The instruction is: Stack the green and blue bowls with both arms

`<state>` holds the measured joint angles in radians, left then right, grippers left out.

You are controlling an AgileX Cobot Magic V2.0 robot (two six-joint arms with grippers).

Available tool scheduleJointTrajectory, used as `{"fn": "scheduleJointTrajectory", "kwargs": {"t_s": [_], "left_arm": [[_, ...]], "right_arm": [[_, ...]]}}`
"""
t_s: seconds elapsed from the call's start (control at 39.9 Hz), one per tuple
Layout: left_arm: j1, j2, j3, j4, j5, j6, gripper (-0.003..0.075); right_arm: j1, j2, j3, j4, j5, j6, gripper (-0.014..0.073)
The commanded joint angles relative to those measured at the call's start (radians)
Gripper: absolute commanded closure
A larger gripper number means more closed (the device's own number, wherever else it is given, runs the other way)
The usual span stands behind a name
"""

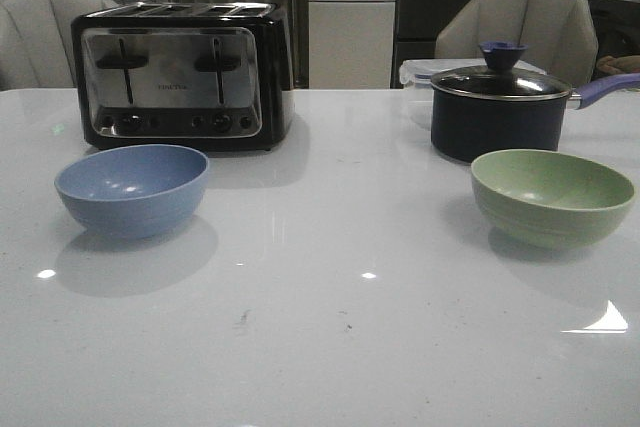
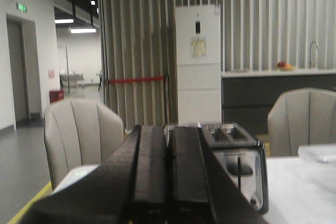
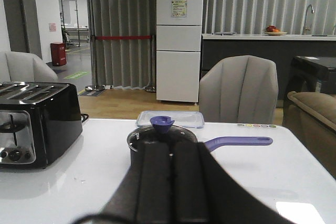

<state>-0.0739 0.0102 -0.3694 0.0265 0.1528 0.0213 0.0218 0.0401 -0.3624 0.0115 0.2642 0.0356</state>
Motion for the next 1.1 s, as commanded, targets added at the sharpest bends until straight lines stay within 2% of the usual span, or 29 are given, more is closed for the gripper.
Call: {"fn": "scheduleJointTrajectory", "kwargs": {"t_s": [0.0, 0.18, 0.28, 0.48, 0.83, 0.93, 1.08], "left_arm": [[0.001, 0.078, -0.138, -0.004, 0.054, -0.01, 0.0627], [0.001, 0.216, -0.311, -0.004, 0.266, -0.01, 0.0627], [0.001, 0.275, -0.337, -0.008, 0.319, -0.01, 0.0627], [0.001, 0.362, -0.337, -0.008, 0.421, -0.01, 0.0627], [0.001, 0.469, -0.298, -0.039, 0.444, -0.01, 0.0627], [0.001, 0.486, -0.283, -0.039, 0.441, -0.01, 0.0573], [0.001, 0.499, -0.279, -0.039, 0.436, -0.01, 0.0269]], "right_arm": [[-0.006, 0.096, -0.15, -0.011, 0.031, -0.009, 0.0541], [-0.006, 0.254, -0.308, -0.011, 0.214, -0.009, 0.0541], [-0.006, 0.34, -0.342, -0.011, 0.285, -0.009, 0.0541], [-0.006, 0.472, -0.337, -0.011, 0.33, -0.009, 0.0541], [-0.006, 0.699, -0.337, -0.011, 0.361, -0.009, 0.0528], [-0.006, 0.758, -0.337, -0.011, 0.356, -0.009, 0.0421], [-0.006, 0.865, -0.337, -0.011, 0.308, -0.009, 0.0111]]}}
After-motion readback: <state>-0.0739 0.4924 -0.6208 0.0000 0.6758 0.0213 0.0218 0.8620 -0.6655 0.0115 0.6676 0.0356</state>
